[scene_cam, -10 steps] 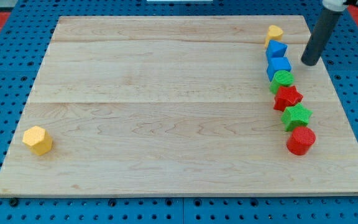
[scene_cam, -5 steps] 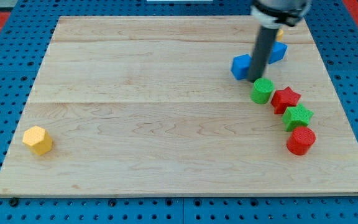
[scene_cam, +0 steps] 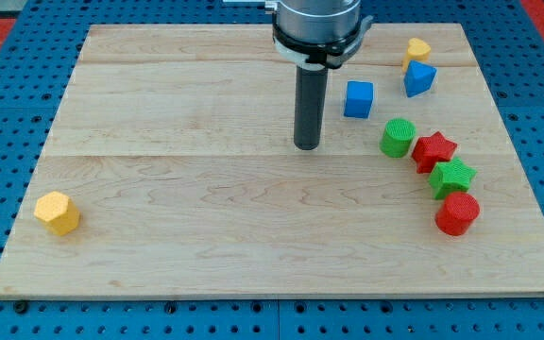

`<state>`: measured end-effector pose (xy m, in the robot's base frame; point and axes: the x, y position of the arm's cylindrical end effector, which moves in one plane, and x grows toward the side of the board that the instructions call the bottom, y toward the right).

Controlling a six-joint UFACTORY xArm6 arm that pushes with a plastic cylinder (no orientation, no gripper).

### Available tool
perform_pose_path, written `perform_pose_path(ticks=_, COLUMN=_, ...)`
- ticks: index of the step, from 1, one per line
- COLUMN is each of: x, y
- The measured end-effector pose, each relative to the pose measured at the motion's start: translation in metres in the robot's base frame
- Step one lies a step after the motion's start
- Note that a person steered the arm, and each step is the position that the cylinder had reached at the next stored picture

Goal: Push the blue cube to the top of the yellow hexagon

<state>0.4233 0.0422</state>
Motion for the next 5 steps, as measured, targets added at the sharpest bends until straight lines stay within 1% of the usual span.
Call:
perform_pose_path(ticks=1, x=-0.023, y=0.055)
perform_pose_path(ticks=2, x=-0.077, y=0.114)
perform_pose_path(ticks=3, x=-0.073, y=0.073)
perform_pose_path(ticks=4, x=-0.119, y=0.051)
perform_pose_path(ticks=5, x=-0.178, y=0.039)
